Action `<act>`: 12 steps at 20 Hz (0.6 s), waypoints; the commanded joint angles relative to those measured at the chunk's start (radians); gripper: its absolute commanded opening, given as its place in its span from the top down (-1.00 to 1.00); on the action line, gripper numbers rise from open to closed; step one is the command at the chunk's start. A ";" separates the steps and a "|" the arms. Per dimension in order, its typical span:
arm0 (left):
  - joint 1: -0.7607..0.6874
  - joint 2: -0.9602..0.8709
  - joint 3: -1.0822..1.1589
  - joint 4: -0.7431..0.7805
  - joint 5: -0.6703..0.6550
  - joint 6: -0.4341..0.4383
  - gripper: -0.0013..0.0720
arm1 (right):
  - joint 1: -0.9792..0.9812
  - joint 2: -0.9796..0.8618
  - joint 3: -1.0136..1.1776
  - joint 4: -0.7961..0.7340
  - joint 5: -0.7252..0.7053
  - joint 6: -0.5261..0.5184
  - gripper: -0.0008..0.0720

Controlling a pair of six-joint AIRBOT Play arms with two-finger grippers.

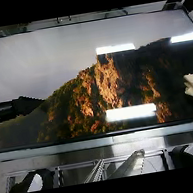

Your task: Fold the shirts.

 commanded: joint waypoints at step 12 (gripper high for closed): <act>0.000 0.136 0.036 -0.041 0.037 0.027 0.90 | 0.491 0.059 0.425 0.402 0.124 -0.057 0.93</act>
